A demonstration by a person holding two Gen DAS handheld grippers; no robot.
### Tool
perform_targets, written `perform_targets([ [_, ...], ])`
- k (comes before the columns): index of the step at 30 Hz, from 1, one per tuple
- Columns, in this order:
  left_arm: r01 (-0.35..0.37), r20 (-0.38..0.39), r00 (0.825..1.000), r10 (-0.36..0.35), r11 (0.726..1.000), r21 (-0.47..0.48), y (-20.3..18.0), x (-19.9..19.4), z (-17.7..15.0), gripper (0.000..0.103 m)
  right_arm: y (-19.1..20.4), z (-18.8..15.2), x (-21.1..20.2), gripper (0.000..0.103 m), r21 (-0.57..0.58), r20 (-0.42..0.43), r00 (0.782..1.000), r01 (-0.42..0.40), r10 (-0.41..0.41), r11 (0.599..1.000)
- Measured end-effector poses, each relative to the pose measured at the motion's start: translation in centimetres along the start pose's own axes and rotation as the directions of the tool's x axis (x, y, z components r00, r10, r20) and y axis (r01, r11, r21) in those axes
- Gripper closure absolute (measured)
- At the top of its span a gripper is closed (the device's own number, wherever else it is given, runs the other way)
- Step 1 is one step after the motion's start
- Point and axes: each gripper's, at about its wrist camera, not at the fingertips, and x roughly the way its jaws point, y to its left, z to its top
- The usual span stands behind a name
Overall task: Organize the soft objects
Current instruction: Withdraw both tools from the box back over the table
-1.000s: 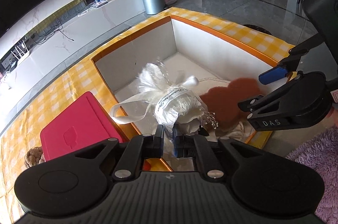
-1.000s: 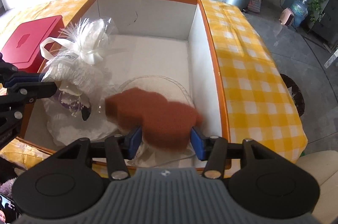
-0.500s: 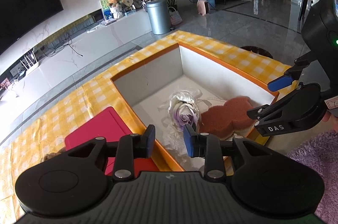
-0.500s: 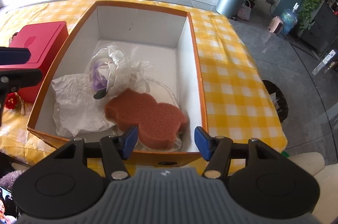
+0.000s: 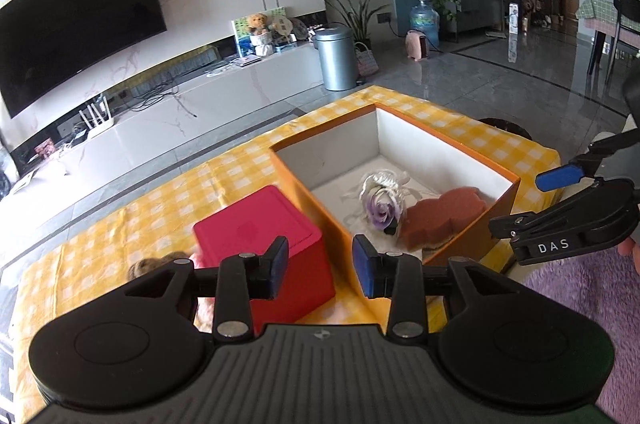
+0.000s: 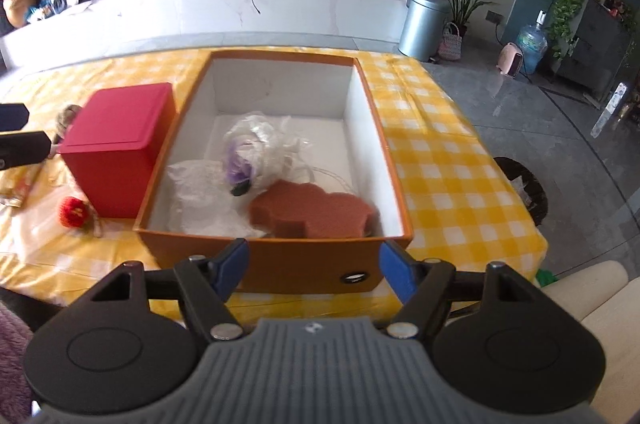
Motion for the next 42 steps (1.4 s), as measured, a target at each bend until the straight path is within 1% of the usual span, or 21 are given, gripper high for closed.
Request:
perform_targets([
  [6, -0.039, 0.007, 0.999, 0.040, 0.996, -0.083, 1.5, -2.4, -2.4, 0.060, 2.7, -2.0, -1.9, 0.031, 0.014, 0.060, 0.997, -0.050, 0.049, 0.999],
  [11, -0.062, 0.011, 0.998, 0.065, 0.982, -0.180, 3.6, -3.9, -4.8, 0.061, 5.3, -3.6, -2.6, 0.031, 0.009, 0.059, 0.994, -0.091, 0.090, 0.996],
  [13, -0.068, 0.002, 0.998, 0.070, 0.973, -0.222, 4.5, -4.3, -5.8, 0.061, 6.2, -4.1, -2.6, 0.031, 0.005, 0.054, 0.993, -0.109, 0.109, 0.994],
  [17, -0.105, -0.022, 0.995, 0.102, 0.958, -0.268, 5.4, -5.2, -8.1, 0.061, 8.2, -5.2, -2.6, 0.031, -0.017, 0.044, 0.989, -0.141, 0.142, 0.990],
  [22, -0.125, -0.046, 0.992, 0.117, 0.933, -0.337, 7.0, -6.0, -10.5, 0.061, 10.6, -6.3, -3.0, 0.031, -0.038, 0.054, 0.982, -0.178, 0.180, 0.983],
  [25, -0.144, -0.059, 0.990, 0.131, 0.910, -0.389, 8.2, -6.6, -11.8, 0.060, 11.8, -6.5, -3.0, 0.031, -0.038, 0.059, 0.979, -0.195, 0.197, 0.980],
  [27, -0.154, -0.064, 0.988, 0.139, 0.895, -0.420, 8.9, -7.0, -12.6, 0.057, 12.7, -6.6, -3.0, 0.031, -0.045, 0.062, 0.976, -0.205, 0.207, 0.978],
  [31, -0.157, -0.072, 0.988, 0.139, 0.870, -0.468, 10.4, -7.6, -13.7, 0.057, 14.5, -6.8, -3.1, 0.031, -0.082, 0.072, 0.971, -0.223, 0.229, 0.971],
  [37, -0.143, -0.101, 0.989, 0.106, 0.850, -0.507, 12.3, -7.7, -14.9, 0.057, 16.5, -6.5, -2.5, 0.031, -0.128, 0.062, 0.971, -0.220, 0.230, 0.967],
  [42, -0.139, -0.125, 0.989, 0.085, 0.840, -0.525, 13.8, -7.1, -15.9, 0.057, 18.0, -5.8, -1.7, 0.031, -0.160, 0.039, 0.966, -0.248, 0.257, 0.956],
])
